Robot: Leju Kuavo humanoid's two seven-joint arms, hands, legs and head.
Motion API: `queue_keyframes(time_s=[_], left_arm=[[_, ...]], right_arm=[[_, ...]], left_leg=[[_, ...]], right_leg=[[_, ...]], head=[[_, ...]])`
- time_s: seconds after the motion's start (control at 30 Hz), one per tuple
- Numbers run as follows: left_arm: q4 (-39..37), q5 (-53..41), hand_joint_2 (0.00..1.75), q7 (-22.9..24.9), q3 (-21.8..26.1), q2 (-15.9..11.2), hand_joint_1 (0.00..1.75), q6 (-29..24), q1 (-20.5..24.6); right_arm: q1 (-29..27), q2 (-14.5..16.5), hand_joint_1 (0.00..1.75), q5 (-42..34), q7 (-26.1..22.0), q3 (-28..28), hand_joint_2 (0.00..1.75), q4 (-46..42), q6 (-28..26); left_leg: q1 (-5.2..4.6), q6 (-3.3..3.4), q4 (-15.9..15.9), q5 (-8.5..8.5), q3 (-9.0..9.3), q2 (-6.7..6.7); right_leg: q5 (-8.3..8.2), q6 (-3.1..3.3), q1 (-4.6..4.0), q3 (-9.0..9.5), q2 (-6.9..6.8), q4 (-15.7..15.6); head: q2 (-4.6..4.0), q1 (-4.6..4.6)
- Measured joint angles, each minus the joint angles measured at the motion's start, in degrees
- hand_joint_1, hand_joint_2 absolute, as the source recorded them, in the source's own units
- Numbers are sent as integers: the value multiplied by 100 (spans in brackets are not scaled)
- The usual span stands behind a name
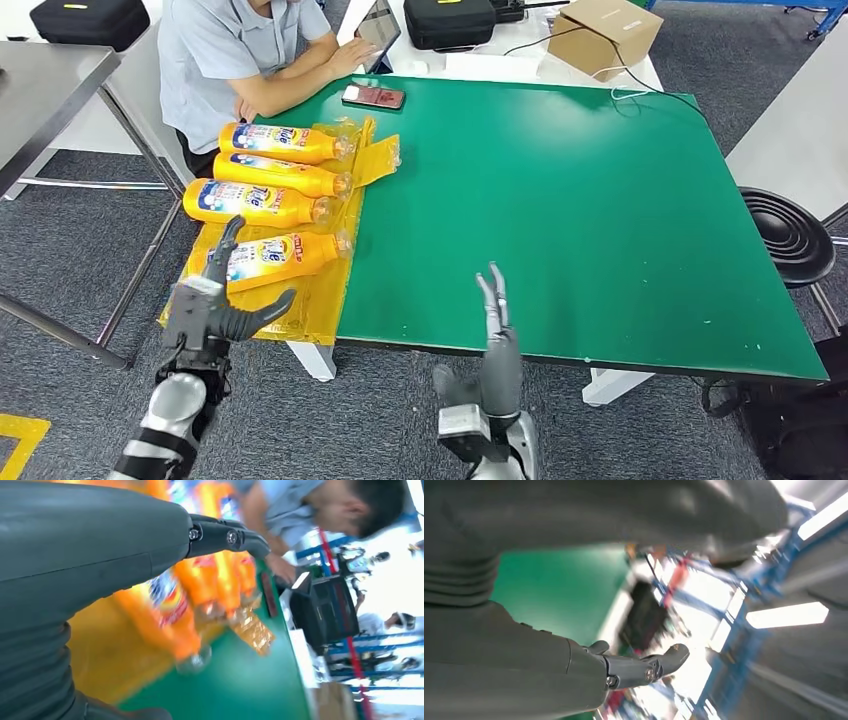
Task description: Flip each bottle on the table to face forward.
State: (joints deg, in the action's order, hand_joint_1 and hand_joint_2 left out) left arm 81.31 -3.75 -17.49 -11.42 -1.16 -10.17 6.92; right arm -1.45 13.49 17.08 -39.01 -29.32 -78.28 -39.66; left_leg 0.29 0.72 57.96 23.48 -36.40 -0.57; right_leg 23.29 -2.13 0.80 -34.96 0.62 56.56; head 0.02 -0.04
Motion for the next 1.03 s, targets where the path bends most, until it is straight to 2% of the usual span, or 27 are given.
queue_keyframes(time_s=[0.07, 0.13, 0.2, 0.3, 0.5, 0.73, 0.87, 1.03], left_arm=[[179, 284, 87, 24, -5, 148, 0, 98, -215], [304, 359, 87, 28, -19, 271, 0, 133, -348], [375, 484, 175, 16, -58, 382, 0, 123, -432], [423, 657, 175, -118, -210, 561, 0, 73, -570], [425, 843, 175, -284, -659, 889, 0, 34, -733], [367, 1233, 175, -306, -922, 1049, 0, 167, -771], [197, 1411, 175, -427, -1008, 1058, 0, -59, -742], [-71, 1195, 175, -603, -1007, 1061, 0, -647, -719]], right_arm=[[-189, 127, 0, 324, 0, 364, 87, -458, -13], [-309, 212, 0, 381, 0, 630, 175, -783, -22], [-407, 287, 0, 148, 0, 825, 175, -1017, -28], [-524, 388, 0, -355, 0, 1083, 175, -1286, -32], [-635, 440, 0, -877, 0, 1313, 175, -1453, -30], [-656, 433, 0, -1182, 0, 1358, 175, -1399, -30], [-644, 415, 0, -1482, 0, 1348, 0, -1212, -30], [-607, 545, 0, -1368, 0, 1619, 0, -985, -30]], left_leg=[[0, -1, 0, 0, 0, -1], [1, -2, 0, 2, -1, 0], [0, -3, 0, 5, 0, 0], [0, -3, 0, 4, 2, -3], [-1, -2, 0, 5, 1, -3], [0, -3, 0, 6, 1, -1], [1, -4, 0, 5, 2, 1], [1, -3, 0, 5, 1, -1]], right_leg=[[1, 0, 0, 0, 0, 0], [1, 1, 0, 0, 0, 0], [0, 1, 1, 0, 0, -1], [0, 0, 1, 1, -1, -2], [-1, -1, 2, 3, 0, -2], [0, 0, -2, 2, 0, -2], [0, 1, -3, 2, 0, -1], [0, 1, -2, 3, 0, -1]], head=[[0, 1], [0, 2], [0, 1], [0, 1], [0, 1], [0, -1], [0, -1], [0, -2]])
